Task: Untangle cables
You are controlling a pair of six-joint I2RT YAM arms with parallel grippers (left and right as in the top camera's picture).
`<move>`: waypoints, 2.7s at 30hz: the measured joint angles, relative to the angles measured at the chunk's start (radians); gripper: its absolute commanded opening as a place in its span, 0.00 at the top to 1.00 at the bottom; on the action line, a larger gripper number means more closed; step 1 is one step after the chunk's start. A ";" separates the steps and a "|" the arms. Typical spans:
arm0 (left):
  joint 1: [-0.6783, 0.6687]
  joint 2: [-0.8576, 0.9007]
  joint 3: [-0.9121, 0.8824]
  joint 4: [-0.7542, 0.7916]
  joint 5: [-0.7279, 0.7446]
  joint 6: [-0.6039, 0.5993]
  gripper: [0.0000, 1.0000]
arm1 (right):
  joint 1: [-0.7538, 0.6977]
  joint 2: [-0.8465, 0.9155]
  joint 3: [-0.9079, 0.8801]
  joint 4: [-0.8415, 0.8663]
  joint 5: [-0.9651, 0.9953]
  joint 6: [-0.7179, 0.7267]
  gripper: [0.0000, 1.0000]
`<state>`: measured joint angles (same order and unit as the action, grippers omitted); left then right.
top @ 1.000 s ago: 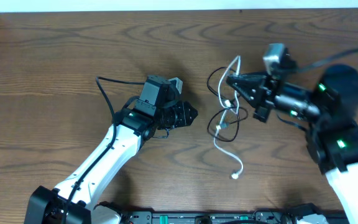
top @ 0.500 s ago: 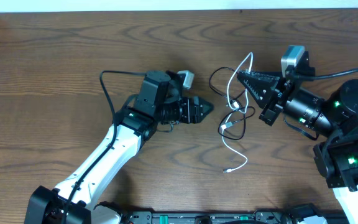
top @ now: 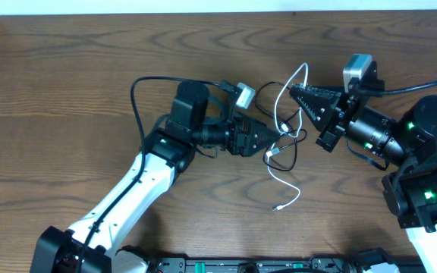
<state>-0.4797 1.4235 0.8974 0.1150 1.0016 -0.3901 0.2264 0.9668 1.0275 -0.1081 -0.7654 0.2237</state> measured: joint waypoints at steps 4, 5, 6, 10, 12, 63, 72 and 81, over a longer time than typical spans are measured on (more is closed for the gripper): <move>-0.035 0.000 0.000 0.002 -0.021 0.014 0.31 | 0.000 0.000 0.000 0.000 0.000 0.001 0.99; -0.043 0.000 0.000 0.002 -0.041 0.015 0.31 | 0.000 0.000 0.000 0.000 0.000 0.003 0.99; -0.054 0.000 0.000 0.002 -0.090 0.021 0.31 | 0.000 0.000 0.000 0.000 0.000 0.009 0.99; -0.074 0.000 0.000 0.011 -0.291 0.020 0.31 | 0.000 0.000 0.000 -0.001 -0.001 0.022 0.99; -0.079 0.000 0.000 0.039 -0.392 0.018 0.31 | 0.000 0.000 0.000 0.000 -0.001 0.027 0.99; -0.054 -0.172 0.002 0.218 -0.423 -0.264 0.92 | -0.013 0.172 0.001 -0.476 0.397 0.055 0.50; -0.074 -0.165 0.002 0.261 -0.423 -0.260 0.92 | -0.013 0.172 0.001 -0.487 0.061 -0.087 0.39; -0.074 -0.165 0.002 0.309 -0.423 -0.301 0.93 | -0.013 0.172 0.001 -0.440 -0.227 -0.289 0.40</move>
<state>-0.5537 1.2587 0.8997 0.4236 0.5781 -0.6910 0.2134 1.1385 1.0286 -0.5484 -0.9928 -0.0654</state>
